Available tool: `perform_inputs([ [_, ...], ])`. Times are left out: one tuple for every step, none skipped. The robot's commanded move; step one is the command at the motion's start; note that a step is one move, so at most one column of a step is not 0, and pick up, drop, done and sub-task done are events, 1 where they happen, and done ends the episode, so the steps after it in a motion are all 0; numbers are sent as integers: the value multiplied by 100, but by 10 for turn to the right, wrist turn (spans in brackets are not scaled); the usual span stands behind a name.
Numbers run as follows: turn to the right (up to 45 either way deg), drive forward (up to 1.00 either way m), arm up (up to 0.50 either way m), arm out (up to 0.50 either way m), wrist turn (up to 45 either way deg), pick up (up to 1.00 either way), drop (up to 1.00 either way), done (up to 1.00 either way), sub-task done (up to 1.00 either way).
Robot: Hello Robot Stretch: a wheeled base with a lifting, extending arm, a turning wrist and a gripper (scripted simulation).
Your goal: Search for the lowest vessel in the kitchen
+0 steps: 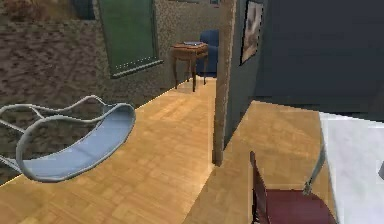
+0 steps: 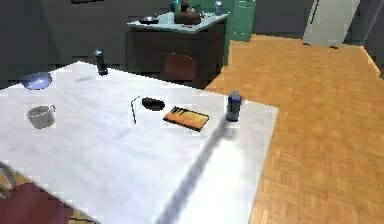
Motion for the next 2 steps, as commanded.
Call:
perform_inputs([
  [120,0,0,0,0,0,0,0,0],
  [0,30,0,0,0,0,0,0,0],
])
